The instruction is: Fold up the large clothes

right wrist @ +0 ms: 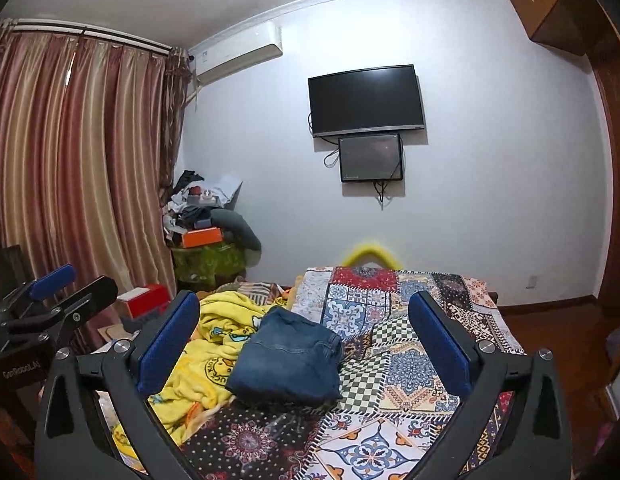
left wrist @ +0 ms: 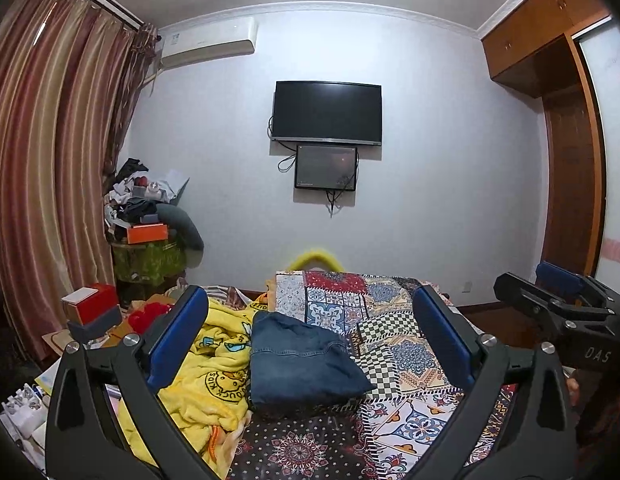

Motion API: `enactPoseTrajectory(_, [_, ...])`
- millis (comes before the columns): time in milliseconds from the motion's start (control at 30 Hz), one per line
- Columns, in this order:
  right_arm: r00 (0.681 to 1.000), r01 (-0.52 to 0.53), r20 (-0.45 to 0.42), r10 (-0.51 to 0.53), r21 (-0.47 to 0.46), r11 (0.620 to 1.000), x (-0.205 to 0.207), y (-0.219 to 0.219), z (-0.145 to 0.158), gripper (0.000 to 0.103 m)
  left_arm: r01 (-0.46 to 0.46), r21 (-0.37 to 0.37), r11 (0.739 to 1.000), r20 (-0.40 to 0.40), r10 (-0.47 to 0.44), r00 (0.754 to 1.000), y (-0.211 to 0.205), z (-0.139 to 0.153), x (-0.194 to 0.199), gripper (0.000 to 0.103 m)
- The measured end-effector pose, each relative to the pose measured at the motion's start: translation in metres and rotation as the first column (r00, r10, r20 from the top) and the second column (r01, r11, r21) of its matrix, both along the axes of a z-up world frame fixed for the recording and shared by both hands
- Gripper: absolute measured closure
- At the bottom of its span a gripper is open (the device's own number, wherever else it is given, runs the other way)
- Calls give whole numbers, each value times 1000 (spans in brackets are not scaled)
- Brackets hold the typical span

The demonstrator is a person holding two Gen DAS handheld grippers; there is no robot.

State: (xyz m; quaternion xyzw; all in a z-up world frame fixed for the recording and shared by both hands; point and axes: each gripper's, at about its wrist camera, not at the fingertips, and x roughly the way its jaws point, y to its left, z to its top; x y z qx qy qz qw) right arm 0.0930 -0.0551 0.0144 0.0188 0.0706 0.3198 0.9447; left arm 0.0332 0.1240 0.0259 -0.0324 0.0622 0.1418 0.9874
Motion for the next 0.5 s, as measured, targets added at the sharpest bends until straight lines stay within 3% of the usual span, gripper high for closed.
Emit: enactPoseTrajectory(500, [1000, -7, -26, 6, -16, 1000, 0, -1, -1, 0, 13, -4, 1000, -11, -13, 1000, 4, -6, 5, 0])
